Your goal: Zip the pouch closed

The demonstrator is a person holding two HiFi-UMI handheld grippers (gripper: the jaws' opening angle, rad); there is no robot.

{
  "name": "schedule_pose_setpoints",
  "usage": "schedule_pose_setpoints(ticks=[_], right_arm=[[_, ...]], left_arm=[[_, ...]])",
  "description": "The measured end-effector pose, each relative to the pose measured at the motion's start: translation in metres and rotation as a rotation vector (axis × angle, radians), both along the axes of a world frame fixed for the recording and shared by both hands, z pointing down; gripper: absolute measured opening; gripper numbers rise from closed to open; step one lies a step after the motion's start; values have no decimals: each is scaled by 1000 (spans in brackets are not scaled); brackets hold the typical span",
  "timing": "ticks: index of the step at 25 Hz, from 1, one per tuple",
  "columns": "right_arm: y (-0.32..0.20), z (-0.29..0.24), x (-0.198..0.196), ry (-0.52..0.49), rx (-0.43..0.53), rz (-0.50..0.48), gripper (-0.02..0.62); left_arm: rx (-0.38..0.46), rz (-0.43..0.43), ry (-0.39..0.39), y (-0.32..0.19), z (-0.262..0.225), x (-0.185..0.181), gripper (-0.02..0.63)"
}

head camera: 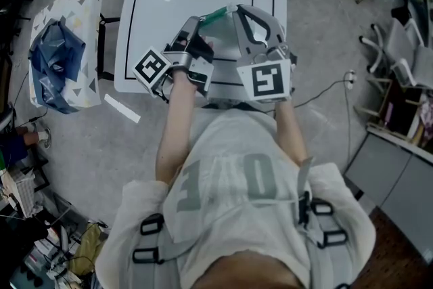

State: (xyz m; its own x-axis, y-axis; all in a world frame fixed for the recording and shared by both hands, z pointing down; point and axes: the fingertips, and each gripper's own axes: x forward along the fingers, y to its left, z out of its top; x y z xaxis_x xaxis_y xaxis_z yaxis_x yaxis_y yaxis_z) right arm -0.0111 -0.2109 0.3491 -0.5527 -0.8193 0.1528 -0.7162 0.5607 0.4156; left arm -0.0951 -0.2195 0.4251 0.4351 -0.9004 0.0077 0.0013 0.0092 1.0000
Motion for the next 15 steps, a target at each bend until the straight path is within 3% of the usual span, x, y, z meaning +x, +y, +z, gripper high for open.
schedule_pose_setpoints(ticks=[9, 15], right_arm=[[-3, -14, 23, -53, 30, 39, 8], [-4, -10, 26, -32, 20, 42, 8]], left_arm=[[-24, -88, -80, 5, 17, -41, 8], [-19, -108, -113, 3, 18, -52, 8]])
